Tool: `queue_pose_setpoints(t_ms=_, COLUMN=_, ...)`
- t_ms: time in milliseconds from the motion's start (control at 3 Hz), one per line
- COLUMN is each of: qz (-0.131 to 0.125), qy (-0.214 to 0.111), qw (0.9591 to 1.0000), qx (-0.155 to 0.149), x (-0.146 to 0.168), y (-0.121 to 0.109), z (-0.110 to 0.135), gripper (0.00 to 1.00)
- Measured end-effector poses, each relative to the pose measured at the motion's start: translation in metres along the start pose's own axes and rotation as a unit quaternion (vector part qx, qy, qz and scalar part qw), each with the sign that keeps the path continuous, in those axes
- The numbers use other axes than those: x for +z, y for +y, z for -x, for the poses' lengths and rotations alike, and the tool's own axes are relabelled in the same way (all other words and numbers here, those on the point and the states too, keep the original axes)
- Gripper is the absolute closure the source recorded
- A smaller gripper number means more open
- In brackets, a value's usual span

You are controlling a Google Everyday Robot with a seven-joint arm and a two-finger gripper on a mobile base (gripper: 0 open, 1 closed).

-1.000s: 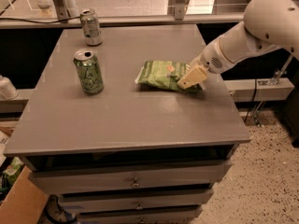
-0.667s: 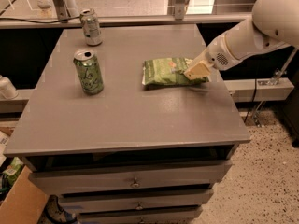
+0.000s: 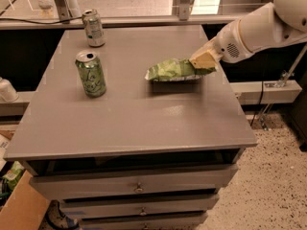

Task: Move green jalapeno chip bag near 7up can

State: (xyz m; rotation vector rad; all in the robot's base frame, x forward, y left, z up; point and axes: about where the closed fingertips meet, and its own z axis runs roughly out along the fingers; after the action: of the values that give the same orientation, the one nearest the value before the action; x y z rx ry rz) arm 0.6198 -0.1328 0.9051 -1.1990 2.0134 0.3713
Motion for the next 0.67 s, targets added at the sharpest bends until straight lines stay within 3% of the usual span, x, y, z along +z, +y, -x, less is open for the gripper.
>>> queue_pose_setpoints(t_ms=333, qz=0.000, qy=-0.004, qw=1.0000, qx=0.003, x=0.002, y=0.002, z=-0.004, gripper=1.00)
queue_pose_setpoints(t_ms=667, qz=-0.014, qy=-0.041, qw=0.9990, qx=-0.010, x=0.020, y=-0.009, z=0.016, gripper=1.00)
